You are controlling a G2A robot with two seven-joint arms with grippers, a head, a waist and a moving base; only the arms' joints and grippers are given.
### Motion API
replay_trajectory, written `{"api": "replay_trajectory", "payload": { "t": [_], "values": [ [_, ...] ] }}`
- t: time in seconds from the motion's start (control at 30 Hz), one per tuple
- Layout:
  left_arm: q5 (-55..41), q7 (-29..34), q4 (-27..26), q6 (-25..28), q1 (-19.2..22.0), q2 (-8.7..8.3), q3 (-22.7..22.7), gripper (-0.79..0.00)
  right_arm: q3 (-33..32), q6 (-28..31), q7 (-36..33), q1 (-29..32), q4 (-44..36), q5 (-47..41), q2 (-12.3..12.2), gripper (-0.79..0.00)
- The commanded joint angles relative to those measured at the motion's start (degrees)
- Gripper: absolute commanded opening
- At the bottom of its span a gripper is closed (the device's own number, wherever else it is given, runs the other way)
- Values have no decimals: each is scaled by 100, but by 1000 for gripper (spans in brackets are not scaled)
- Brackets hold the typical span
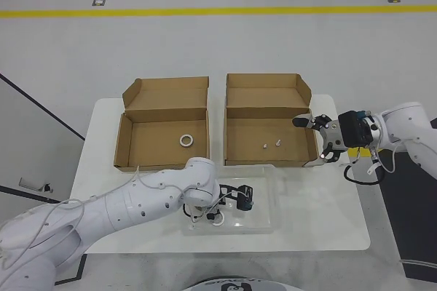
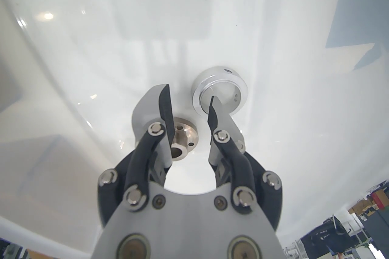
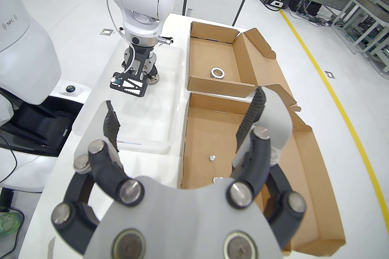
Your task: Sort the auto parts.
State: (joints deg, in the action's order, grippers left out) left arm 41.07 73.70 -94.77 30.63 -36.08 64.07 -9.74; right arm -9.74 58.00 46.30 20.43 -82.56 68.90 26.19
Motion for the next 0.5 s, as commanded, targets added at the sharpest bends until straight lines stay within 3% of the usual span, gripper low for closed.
{"api": "replay_trajectory", "payload": {
  "t": [0.0,0.33,0.4,0.43,0.47],
  "values": [
    [32,-32,42,31,-17,12,0,-523,0,0,0,0,0,0,0,0],
    [197,-185,294,184,-106,104,0,-613,0,0,0,0,0,0,0,0],
    [226,-212,327,211,-111,115,0,-677,0,0,0,0,0,0,0,0],
    [240,-225,355,225,-115,123,0,-785,0,0,0,0,0,0,0,0],
    [245,-229,368,228,-116,127,0,-785,0,0,0,0,0,0,0,0]
  ]
}}
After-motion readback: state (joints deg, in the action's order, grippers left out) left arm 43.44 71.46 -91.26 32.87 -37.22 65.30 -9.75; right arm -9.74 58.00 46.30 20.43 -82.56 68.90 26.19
